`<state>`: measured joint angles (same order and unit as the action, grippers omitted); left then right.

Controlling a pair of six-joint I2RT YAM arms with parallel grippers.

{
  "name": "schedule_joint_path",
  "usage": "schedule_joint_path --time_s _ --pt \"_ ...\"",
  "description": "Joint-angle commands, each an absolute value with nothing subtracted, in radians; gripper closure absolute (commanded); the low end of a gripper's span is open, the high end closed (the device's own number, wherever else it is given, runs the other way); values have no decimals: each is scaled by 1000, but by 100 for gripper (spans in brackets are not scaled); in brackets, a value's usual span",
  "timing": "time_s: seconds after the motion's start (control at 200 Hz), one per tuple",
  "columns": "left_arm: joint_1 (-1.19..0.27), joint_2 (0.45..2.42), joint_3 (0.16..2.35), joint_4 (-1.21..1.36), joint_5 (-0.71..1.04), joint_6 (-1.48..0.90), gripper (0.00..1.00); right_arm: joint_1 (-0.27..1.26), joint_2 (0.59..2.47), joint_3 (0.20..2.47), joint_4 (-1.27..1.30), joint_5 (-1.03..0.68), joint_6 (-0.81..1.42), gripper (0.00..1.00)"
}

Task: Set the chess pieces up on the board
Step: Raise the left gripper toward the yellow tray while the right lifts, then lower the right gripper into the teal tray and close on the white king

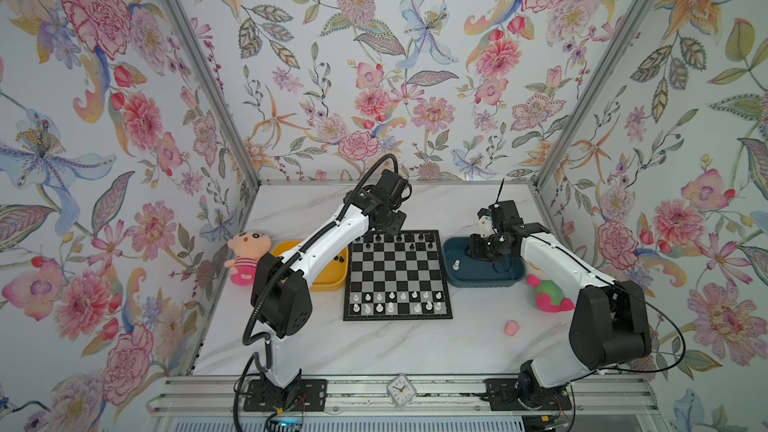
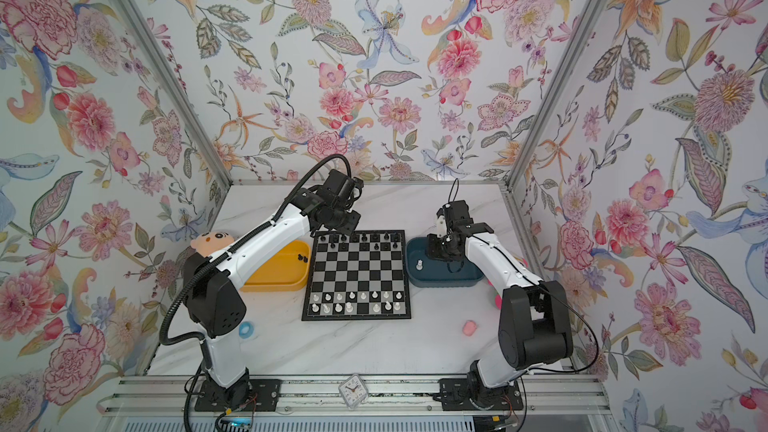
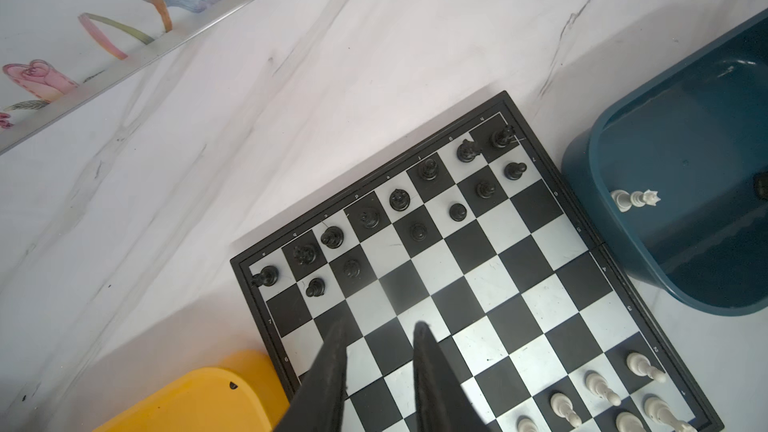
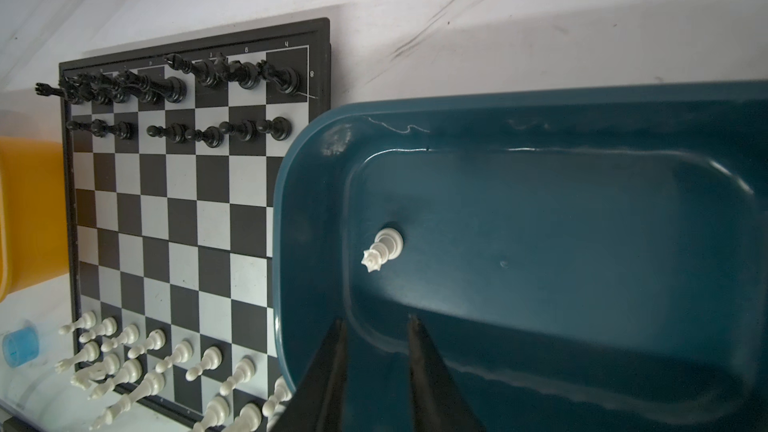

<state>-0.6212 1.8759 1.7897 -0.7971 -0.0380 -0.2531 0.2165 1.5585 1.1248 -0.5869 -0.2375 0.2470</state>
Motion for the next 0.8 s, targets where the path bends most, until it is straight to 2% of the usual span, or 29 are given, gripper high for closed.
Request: schedule_joint_path --time_s 0.0,0.445,0.621,0.796 --pt "-563 1789 1710 -714 -81 -278 69 232 1543 1153 -632 -204 234 72" --pt "-379 1476 1335 -432 -162 -349 62 280 1576 1196 -696 -134 217 70" --pt "-332 1401 1228 -349 -196 -362 57 299 1611 1217 -717 -108 212 69" --pt "-277 1373 1159 -290 -159 -388 55 315 1647 1236 -729 -87 210 69"
